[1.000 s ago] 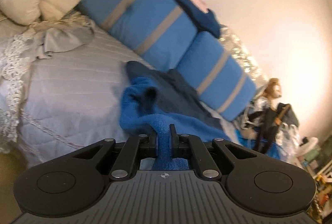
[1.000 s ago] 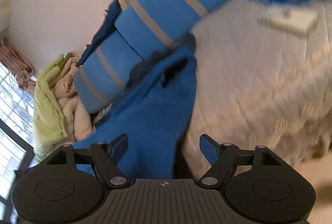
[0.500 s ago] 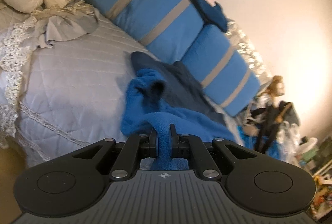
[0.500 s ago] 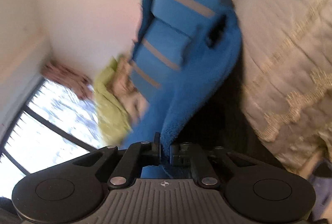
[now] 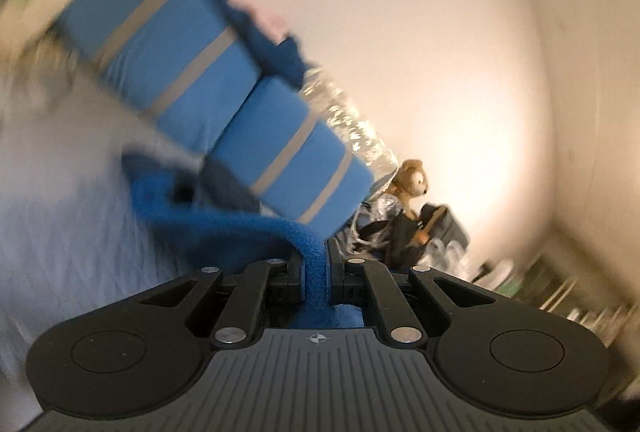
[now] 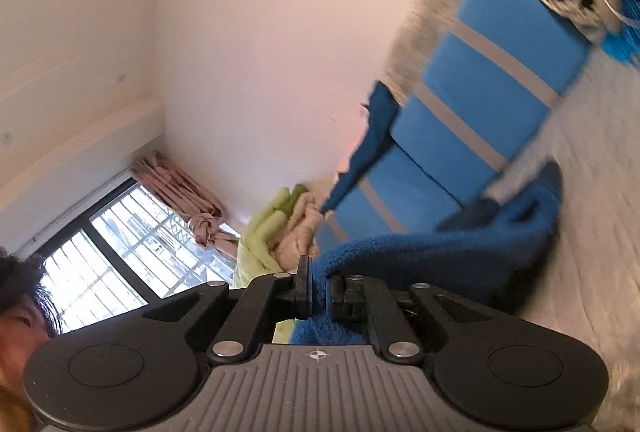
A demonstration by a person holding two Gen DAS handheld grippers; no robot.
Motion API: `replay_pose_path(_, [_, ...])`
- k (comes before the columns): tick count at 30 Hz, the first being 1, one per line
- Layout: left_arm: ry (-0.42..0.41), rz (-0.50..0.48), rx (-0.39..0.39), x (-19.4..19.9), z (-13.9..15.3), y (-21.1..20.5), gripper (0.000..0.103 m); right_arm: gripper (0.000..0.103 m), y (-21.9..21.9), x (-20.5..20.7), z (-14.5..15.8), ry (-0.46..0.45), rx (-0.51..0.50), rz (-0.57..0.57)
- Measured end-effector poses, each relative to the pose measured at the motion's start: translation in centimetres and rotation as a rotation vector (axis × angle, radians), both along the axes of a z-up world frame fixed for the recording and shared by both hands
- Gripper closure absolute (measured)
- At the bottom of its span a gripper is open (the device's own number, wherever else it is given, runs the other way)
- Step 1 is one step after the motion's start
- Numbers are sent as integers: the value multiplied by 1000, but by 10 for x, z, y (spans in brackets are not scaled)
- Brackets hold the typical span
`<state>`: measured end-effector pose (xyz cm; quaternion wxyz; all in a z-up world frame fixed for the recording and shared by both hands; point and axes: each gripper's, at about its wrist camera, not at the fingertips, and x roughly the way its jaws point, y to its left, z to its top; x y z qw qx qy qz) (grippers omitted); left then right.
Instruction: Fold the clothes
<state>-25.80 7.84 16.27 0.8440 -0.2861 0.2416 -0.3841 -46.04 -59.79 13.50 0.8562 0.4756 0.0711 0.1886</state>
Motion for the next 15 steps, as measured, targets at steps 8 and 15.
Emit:
replay_pose_path(8, [-28, 106, 25, 68, -1, -9, 95, 95, -14, 48, 49, -14, -64, -82])
replay_pose_path(15, [-64, 173, 198, 135, -6, -43, 94, 95, -26, 110, 42, 84, -126, -155])
